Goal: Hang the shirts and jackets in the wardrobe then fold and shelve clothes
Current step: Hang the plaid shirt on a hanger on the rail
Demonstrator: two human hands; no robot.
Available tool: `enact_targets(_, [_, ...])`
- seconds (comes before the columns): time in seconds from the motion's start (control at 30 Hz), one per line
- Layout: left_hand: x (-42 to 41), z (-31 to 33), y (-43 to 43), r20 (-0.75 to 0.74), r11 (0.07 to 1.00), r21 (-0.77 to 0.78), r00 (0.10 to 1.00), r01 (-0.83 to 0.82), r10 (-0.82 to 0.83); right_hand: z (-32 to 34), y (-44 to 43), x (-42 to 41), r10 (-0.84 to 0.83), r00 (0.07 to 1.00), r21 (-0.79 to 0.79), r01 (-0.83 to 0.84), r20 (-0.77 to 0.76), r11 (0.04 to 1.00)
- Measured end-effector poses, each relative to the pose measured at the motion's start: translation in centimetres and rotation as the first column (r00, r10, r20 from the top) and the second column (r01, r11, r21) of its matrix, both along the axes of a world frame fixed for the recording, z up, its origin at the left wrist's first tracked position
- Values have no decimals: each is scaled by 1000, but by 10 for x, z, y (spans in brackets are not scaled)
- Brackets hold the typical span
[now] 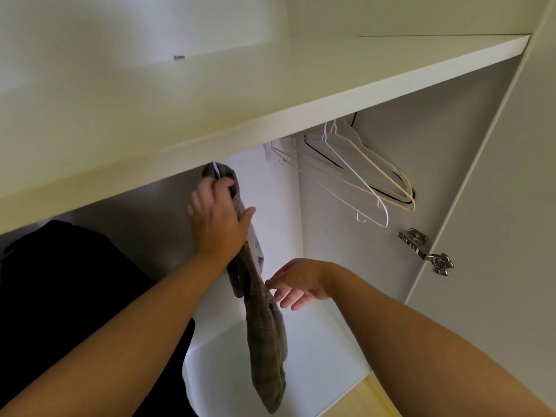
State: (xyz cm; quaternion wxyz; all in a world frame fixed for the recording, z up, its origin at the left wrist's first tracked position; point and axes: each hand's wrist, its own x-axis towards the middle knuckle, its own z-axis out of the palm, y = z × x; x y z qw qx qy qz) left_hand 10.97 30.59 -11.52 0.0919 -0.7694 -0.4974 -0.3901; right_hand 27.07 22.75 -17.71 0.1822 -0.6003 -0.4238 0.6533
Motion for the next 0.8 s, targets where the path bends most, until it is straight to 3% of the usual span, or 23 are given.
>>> enact_targets(0.07, [-9,-9,-16,318,972,-231,948,53,23,3,2,-5,-33,999,47,34,-36,998])
enact_targets(0.13, [-14,-22,-34,448,879,-448,892,163,63,8,5,-12,-51,997,118,58,-55,991])
enact_targets(0.27, [-25,-34,-66,358,891,-433,933,141,26,16,10,-28,-22,998,204,33,-56,978])
enact_targets(0.47, [-48,-20,-65,219,900,-421,950,-115,223,17,15,-52,-75,991,169,93,-113,981])
enact_targets(0.63, [-65,-16,-64,237,878,-456,932,-142,273,21,23,-70,-87,996,343,88,-19,935])
enact_targets(0.8, [-77,-18,-73,101,822,-542,958,-174,269,41,26,-84,-133,991,527,98,30,844])
